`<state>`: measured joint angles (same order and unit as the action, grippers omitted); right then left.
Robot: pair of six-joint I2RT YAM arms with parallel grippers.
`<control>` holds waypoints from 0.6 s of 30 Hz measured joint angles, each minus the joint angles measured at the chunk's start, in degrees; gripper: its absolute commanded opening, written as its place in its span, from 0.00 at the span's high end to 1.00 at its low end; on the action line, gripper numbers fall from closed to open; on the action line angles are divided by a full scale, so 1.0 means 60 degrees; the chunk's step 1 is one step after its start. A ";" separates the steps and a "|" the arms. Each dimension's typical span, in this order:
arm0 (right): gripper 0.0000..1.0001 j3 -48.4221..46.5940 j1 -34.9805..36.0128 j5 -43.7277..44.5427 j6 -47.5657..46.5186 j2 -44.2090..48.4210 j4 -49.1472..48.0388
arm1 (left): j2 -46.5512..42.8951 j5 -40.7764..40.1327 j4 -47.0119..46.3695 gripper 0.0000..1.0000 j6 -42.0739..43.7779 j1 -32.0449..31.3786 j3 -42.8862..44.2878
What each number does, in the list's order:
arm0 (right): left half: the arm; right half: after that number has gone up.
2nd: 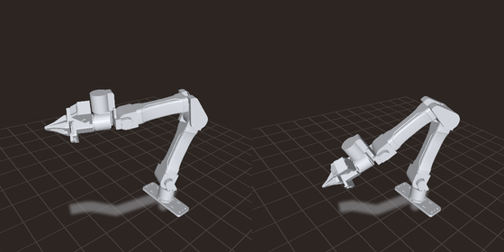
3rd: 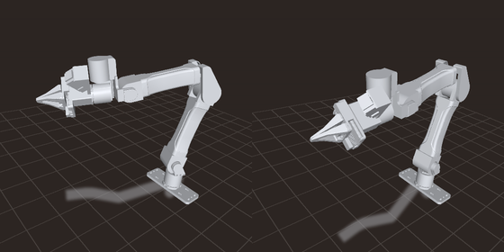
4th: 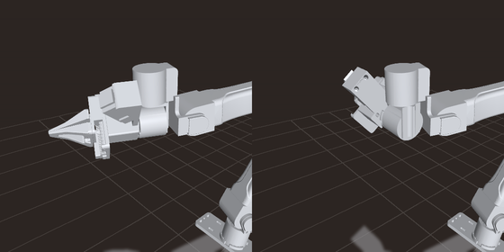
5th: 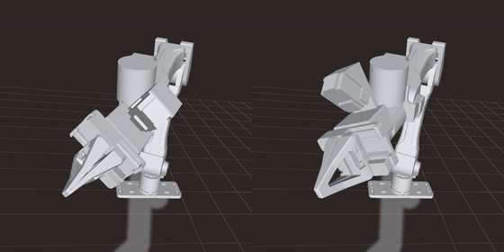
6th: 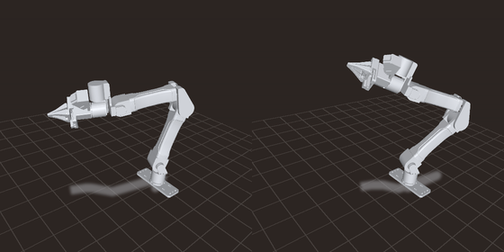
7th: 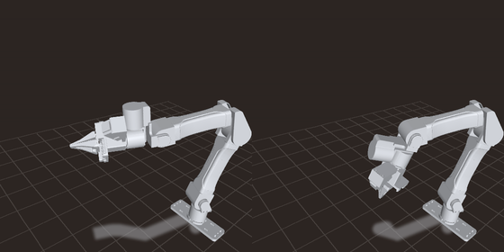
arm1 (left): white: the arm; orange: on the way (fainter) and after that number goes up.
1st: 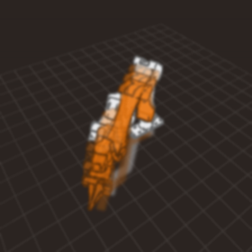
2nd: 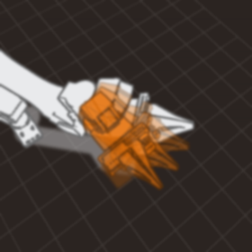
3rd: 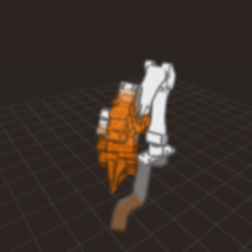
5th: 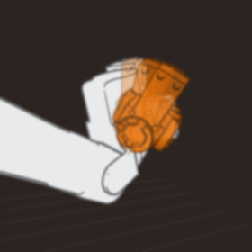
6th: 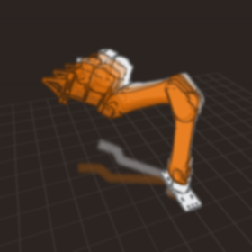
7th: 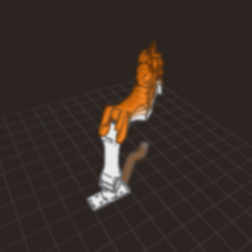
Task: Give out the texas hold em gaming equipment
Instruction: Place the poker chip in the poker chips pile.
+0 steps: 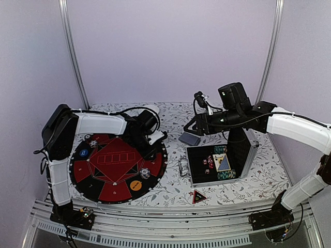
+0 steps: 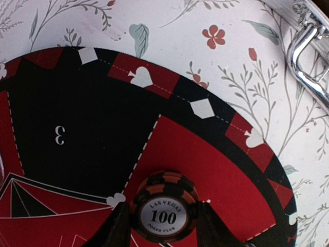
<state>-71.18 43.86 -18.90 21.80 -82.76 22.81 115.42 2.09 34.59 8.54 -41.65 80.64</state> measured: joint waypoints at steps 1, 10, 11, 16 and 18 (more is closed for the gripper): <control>0.46 0.0000 0.0000 -0.0022 0.0000 0.0000 0.0000 | 0.0000 0.0011 -0.0004 0.56 0.0000 0.0004 0.0000; 0.45 0.0000 0.0000 -0.0073 0.0000 0.0000 0.0007 | 0.0011 0.0069 -0.0080 0.46 0.0040 0.0015 0.0004; 0.45 0.0000 0.0000 -0.0087 -0.0004 0.0000 0.0007 | 0.0018 0.0080 -0.0087 0.45 0.0036 0.0018 0.0004; 0.44 0.0000 0.0000 -0.0124 -0.0004 0.0000 0.0015 | 0.0058 0.0091 -0.0135 0.43 0.0036 0.0018 0.0004; 0.42 0.0000 0.0000 -0.0124 -0.0018 0.0000 0.0018 | 0.0058 0.0098 -0.0149 0.41 0.0036 0.0018 0.0004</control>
<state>-71.18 43.86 -19.64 21.69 -82.76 22.92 115.77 2.68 33.69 8.75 -41.54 80.66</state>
